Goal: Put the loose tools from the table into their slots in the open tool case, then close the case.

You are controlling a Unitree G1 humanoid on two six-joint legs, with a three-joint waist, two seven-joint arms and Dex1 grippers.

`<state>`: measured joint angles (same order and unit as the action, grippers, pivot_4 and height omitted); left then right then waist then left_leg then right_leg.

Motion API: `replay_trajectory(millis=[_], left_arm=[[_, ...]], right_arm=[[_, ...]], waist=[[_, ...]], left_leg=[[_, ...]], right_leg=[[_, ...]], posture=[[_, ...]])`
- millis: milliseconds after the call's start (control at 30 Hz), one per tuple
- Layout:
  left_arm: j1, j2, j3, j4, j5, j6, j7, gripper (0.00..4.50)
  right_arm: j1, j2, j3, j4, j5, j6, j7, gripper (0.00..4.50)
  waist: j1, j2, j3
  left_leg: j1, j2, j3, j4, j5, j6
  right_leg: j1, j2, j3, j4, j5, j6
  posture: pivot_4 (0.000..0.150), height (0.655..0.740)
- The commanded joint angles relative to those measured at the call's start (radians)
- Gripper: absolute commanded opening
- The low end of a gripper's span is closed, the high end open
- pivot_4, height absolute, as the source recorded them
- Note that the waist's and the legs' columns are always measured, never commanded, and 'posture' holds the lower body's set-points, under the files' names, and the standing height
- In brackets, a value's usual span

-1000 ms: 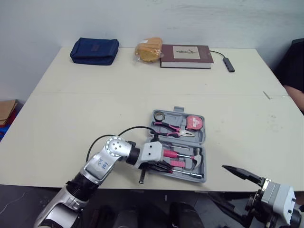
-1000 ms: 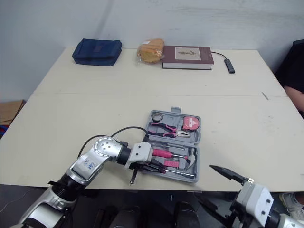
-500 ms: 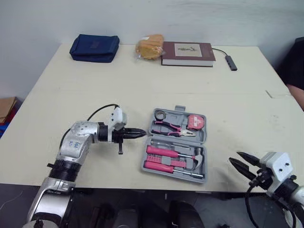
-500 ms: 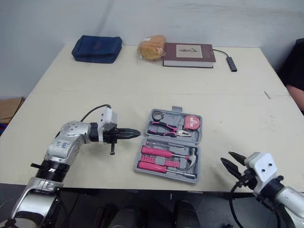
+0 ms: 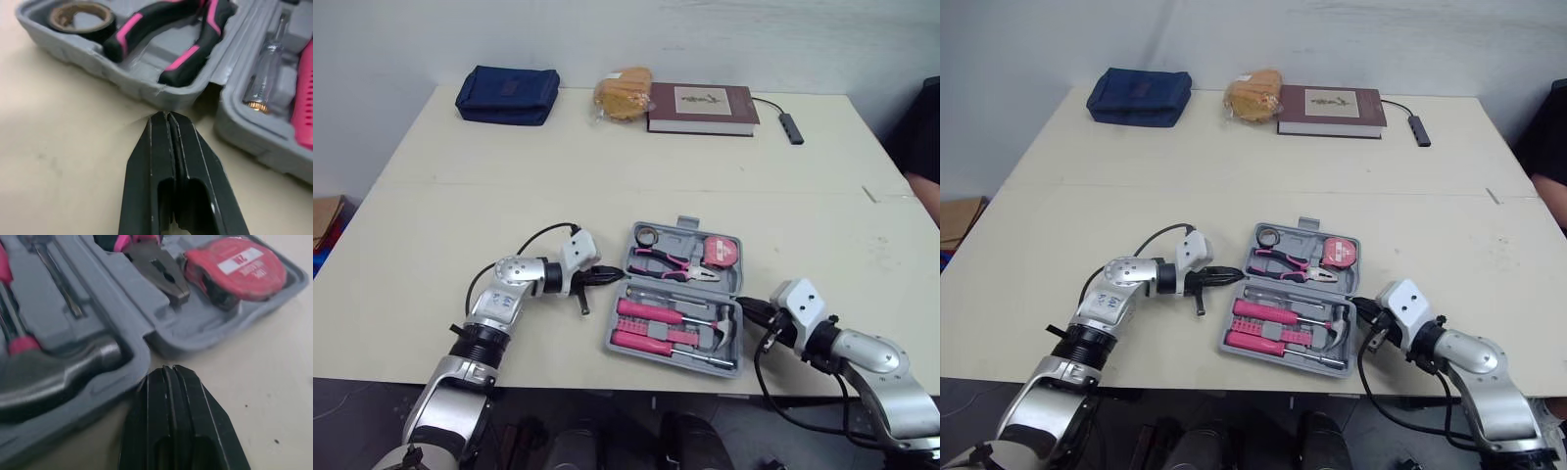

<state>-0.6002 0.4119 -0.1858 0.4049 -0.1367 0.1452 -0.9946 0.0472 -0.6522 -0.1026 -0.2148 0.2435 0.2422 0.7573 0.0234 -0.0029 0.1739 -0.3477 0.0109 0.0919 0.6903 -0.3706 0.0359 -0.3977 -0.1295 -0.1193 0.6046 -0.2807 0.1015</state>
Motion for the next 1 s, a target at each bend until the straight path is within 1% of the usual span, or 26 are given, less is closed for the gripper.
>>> replay_trajectory(millis=[33, 167, 367, 567, 700, 767, 800, 833, 867, 900, 933, 967, 1000], left_arm=[[0.017, 0.008, -0.011, -0.062, -0.003, 0.006, -0.031, 0.00], [0.042, 0.030, -0.003, -0.091, -0.009, 0.012, -0.055, 0.00], [0.116, 0.071, 0.033, -0.181, -0.024, 0.047, -0.048, 0.00], [0.161, 0.090, 0.059, -0.238, -0.015, 0.092, 0.010, 0.00], [0.169, 0.088, 0.069, -0.248, -0.002, 0.092, 0.055, 0.00], [0.176, 0.091, 0.097, -0.249, -0.042, 0.116, 0.048, 0.00], [0.176, 0.103, 0.114, -0.249, -0.053, 0.127, 0.048, 0.00], [0.177, 0.118, 0.128, -0.251, -0.050, 0.130, 0.057, 0.24], [0.177, 0.128, 0.135, -0.253, -0.044, 0.130, 0.065, 0.50], [0.175, 0.154, 0.161, -0.267, -0.069, 0.149, 0.042, 0.79], [0.171, 0.180, 0.184, -0.282, -0.103, 0.183, 0.015, 1.36], [0.164, 0.204, 0.205, -0.298, -0.138, 0.220, -0.008, 1.69], [0.156, 0.222, 0.222, -0.312, -0.163, 0.251, -0.021, 2.19]], right_arm=[[-0.029, -0.001, 0.013, 0.001, 0.006, -0.004, 0.017, 0.07], [-0.080, 0.006, 0.054, 0.022, 0.001, -0.008, 0.037, 0.07], [-0.143, 0.017, 0.102, 0.061, -0.028, -0.035, 0.055, 0.07], [-0.175, 0.016, 0.134, 0.097, -0.044, -0.052, 0.086, 0.07], [-0.178, 0.015, 0.132, 0.115, -0.056, -0.060, 0.086, 0.07], [-0.167, 0.016, 0.078, 0.097, -0.010, 0.015, 0.060, 0.07], [-0.151, 0.001, 0.050, 0.064, 0.030, 0.077, 0.068, 0.34], [-0.135, -0.010, 0.022, 0.038, 0.050, 0.100, 0.064, 0.65], [-0.126, -0.018, 0.006, 0.022, 0.058, 0.108, 0.063, 0.79], [-0.102, -0.048, -0.035, -0.007, 0.068, 0.125, 0.068, 1.23], [-0.083, -0.072, -0.079, -0.034, 0.089, 0.146, 0.076, 1.86], [-0.068, -0.093, -0.124, -0.063, 0.129, 0.174, 0.093, 2.21], [-0.054, -0.109, -0.169, -0.090, 0.176, 0.216, 0.103, 2.73]], waist=[[-0.001, 0.000, 0.000], [-0.007, 0.000, 0.000], [-0.026, 0.001, 0.000], [-0.026, 0.001, 0.000], [-0.026, 0.001, 0.000], [-0.026, 0.001, 0.000], [-0.026, 0.001, 0.000], [-0.025, 0.001, 0.001], [-0.024, 0.002, 0.001], [-0.023, 0.002, 0.001], [-0.022, 0.002, 0.001], [-0.021, 0.003, 0.002], [-0.021, 0.003, 0.002]], left_leg=[[0.000, 0.000, 0.000, 0.000, 0.000, 0.000], [0.000, 0.000, 0.000, 0.000, 0.000, 0.000], [0.000, 0.001, -0.001, 0.000, 0.000, -0.001], [0.000, 0.002, -0.001, 0.000, 0.000, -0.001], [0.000, 0.002, -0.001, 0.000, 0.000, -0.001], [0.001, 0.002, -0.001, 0.000, 0.000, -0.002], [0.000, 0.002, -0.001, 0.000, 0.000, -0.002], [0.000, 0.002, -0.001, 0.000, 0.000, -0.002], [0.000, 0.002, -0.001, 0.000, 0.000, -0.002], [-0.001, 0.002, -0.002, 0.000, 0.000, -0.002], [-0.003, 0.002, -0.003, 0.000, 0.000, -0.002], [-0.004, 0.002, -0.003, 0.000, 0.000, -0.002], [-0.006, 0.001, -0.003, 0.001, 0.000, -0.002]], right_leg=[[0.000, 0.000, 0.000, 0.000, 0.000, 0.000], [0.000, 0.000, 0.000, 0.000, 0.000, 0.000], [0.000, 0.000, -0.001, 0.000, 0.000, 0.000], [0.000, 0.000, 0.000, 0.000, 0.000, 0.000], [0.000, 0.000, 0.002, 0.000, 0.000, 0.000], [0.000, 0.000, 0.003, 0.001, 0.000, 0.000], [0.000, -0.001, 0.005, 0.001, 0.000, 0.000], [0.000, -0.001, 0.005, 0.001, 0.000, 0.000], [0.000, -0.001, 0.006, 0.001, 0.000, 0.000], [0.000, -0.001, 0.005, 0.000, 0.000, 0.000], [-0.002, -0.001, 0.004, 0.000, 0.000, -0.001], [-0.003, -0.001, 0.004, 0.000, 0.000, -0.001], [-0.005, -0.002, 0.004, 0.001, 0.000, -0.001]], posture=[[0.150, 0.7400], [0.150, 0.7400], [0.150, 0.7400], [0.150, 0.7400], [0.150, 0.7400], [0.150, 0.7400], [0.150, 0.7400], [0.150, 0.7400], [0.150, 0.7400], [0.150, 0.7400], [0.150, 0.7400], [0.150, 0.7400], [0.150, 0.7400]])
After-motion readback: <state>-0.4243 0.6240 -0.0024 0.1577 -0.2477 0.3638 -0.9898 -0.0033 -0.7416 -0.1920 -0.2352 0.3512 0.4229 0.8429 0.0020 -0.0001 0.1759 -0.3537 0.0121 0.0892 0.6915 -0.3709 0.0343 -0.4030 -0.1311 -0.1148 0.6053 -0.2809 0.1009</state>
